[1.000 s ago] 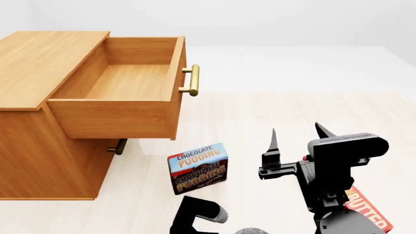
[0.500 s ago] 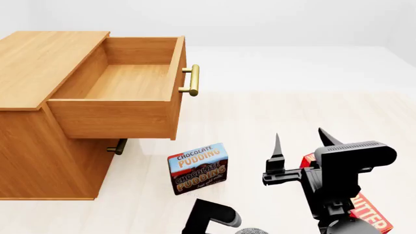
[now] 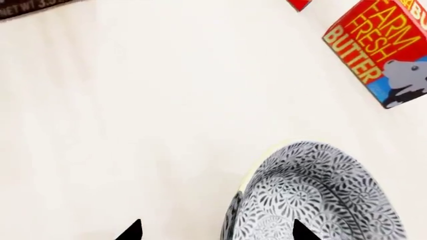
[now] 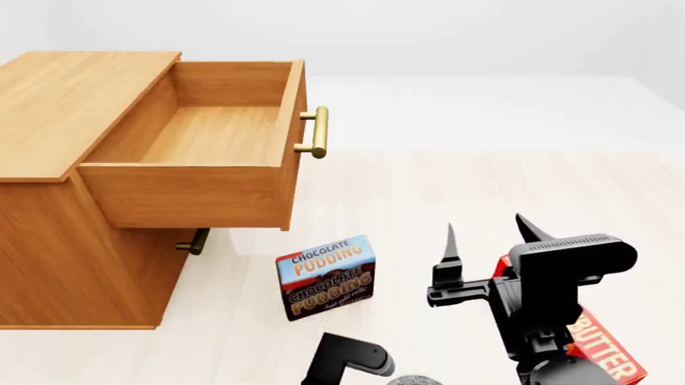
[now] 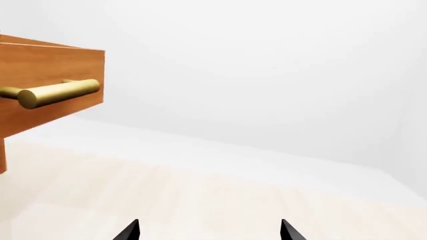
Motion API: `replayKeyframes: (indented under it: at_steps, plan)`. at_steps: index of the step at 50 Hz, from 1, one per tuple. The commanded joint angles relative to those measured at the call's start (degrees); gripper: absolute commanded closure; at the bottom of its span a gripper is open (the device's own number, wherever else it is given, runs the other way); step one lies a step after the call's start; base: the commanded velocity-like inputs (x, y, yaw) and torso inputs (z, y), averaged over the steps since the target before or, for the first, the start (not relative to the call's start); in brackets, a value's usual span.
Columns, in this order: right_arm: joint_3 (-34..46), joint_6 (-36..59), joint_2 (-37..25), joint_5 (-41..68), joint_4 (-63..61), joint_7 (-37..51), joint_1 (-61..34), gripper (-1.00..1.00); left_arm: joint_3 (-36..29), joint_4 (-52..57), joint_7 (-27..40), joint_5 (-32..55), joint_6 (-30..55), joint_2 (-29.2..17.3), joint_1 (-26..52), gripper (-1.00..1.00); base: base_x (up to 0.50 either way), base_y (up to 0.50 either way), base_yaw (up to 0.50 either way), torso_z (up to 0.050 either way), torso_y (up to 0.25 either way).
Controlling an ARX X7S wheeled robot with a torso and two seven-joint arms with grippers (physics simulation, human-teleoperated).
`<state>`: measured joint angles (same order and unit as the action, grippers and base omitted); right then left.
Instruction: Put the bowl in the top drawer of the cabinet.
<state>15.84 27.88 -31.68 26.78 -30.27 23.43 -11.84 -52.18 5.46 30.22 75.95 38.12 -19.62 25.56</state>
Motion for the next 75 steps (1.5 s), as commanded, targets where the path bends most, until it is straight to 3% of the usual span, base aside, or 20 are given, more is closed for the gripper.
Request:
replayKeyframes:
  at_steps: [1, 3, 4, 12, 16, 20, 34, 44, 75]
  plan:
    - [0.6, -0.9, 0.4, -0.4, 1.3, -0.6, -0.3, -1.00, -2.0, -2.1, -2.1, -2.1, -0.7, 0.7, -0.9, -1.00, 0.00, 0.00, 0.00, 0.000, 0.000]
    - [0.8, -1.2, 0.5, -0.5, 1.7, -0.8, -0.3, -1.00, -2.6, -2.6, -2.1, -3.4, -1.1, 0.9, -1.1, -1.00, 0.00, 0.00, 0.00, 0.000, 0.000]
    - [0.9, -1.3, 0.5, -0.6, 1.9, -0.8, -0.3, -1.00, -2.9, -2.7, -2.1, -4.1, -1.4, 0.9, -1.1, 1.00, 0.01, 0.00, 0.00, 0.000, 0.000]
    - [1.6, -2.0, 0.9, -0.9, 2.6, -1.4, -0.6, -1.00, -4.0, -1.5, -1.9, -8.1, -3.9, 0.5, -2.4, 1.00, 0.00, 0.00, 0.00, 0.000, 0.000]
    - [1.8, -2.4, 1.2, -1.1, 3.3, -1.5, -0.7, -1.00, -6.0, 2.2, -1.9, -16.0, -8.5, -0.6, -3.6, 1.00, 0.00, 0.00, 0.00, 0.000, 0.000]
    - [1.8, -2.8, 1.1, -1.2, 3.6, -1.6, -0.4, -1.00, -6.3, 4.0, -0.4, -17.9, -9.3, -1.2, -3.9, 1.00, 0.00, 0.00, 0.00, 0.000, 0.000]
    - [2.5, -2.9, 1.5, -1.5, 4.1, -1.6, -0.9, -1.00, 0.1, 13.2, 3.0, -7.4, -8.1, -5.5, -2.6, 1.00, 0.00, 0.00, 0.00, 0.000, 0.000]
    - [2.9, -2.1, 0.5, -2.8, 2.6, -0.6, -0.4, -1.00, 3.0, 17.1, 4.0, -6.1, -9.3, -7.9, -1.2, 1.00, 0.00, 0.00, 0.00, 0.000, 0.000]
    - [-0.6, -5.8, -1.0, -1.7, 0.2, 0.7, 4.4, -1.00, 16.3, 24.4, 7.9, 12.2, -11.5, -17.9, 4.2, 1.00, 0.00, 0.00, 0.00, 0.000, 0.000]
